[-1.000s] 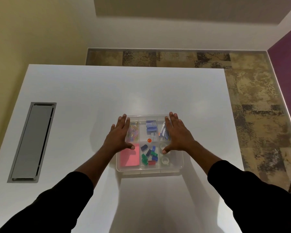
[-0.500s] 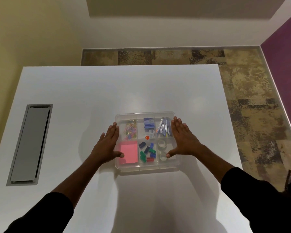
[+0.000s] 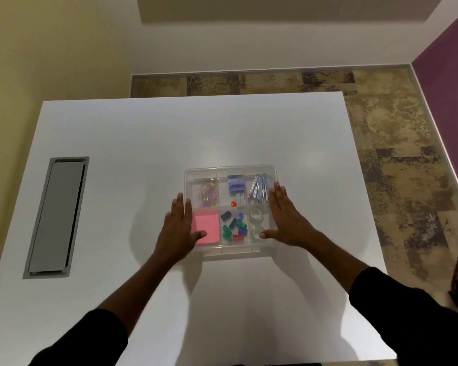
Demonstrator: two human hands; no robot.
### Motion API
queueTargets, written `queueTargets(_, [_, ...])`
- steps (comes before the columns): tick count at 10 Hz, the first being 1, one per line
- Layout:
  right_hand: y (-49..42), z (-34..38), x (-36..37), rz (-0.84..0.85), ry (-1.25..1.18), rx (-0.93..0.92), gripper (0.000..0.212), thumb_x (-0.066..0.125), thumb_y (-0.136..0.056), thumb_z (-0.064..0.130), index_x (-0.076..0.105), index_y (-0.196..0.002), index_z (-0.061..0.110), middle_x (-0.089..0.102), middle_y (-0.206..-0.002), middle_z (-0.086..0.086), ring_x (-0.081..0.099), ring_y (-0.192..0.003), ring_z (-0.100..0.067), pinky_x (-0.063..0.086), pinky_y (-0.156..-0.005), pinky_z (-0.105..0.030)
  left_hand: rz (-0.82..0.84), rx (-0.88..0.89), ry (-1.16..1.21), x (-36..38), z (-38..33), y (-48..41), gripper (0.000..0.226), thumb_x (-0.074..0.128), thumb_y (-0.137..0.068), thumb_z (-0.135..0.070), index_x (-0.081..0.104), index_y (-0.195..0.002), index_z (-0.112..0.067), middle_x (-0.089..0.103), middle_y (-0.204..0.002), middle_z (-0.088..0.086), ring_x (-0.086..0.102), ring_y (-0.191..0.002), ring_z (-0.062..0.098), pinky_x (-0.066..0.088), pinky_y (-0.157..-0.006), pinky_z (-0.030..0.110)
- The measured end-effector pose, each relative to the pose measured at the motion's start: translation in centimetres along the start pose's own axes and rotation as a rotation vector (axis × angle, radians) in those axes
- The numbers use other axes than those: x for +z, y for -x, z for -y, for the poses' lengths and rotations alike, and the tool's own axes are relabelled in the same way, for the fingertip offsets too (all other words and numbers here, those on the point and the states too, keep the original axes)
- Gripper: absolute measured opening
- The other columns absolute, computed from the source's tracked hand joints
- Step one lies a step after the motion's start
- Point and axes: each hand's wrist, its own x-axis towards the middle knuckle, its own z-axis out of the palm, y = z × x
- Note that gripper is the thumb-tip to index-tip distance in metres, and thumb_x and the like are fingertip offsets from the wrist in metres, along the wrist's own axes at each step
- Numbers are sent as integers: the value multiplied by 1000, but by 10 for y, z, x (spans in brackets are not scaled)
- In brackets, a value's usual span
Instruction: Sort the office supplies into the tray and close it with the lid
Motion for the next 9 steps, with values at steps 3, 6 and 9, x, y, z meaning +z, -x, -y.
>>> queueTargets(3, [36,36,88,-119,232,-79,124,41,-88,91,-16,-168,16,-28,-175,-14,-24,-162,-36,4,-132,-63,-107,143,-130,85,-33,51,104,30,-99,-79,-13,-169,-15,-20,-178,17,-18,-165,39,-3,-133,56])
queueTargets(6, [33,38,101,-184,292,-40,135,54,-76,95,-2,-171,16,-13,-178,-17,-12,-164,-42,6,-132,-64,-91,131,-217,98,-33,50,134,74,-80,-70,-11,-170,-18,-16,-179,15,-16,-165,40,12,-134,62])
queueTargets(9, [35,42,74,-142,179,-58,119,38,-87,91,-1,-170,15,-19,-174,-12,-13,-164,-37,11,-132,-61,-222,54,-114,70,-44,52,105,41,-94,-79,6,-171,-15,2,-180,11,-1,-167,34,18,-133,63])
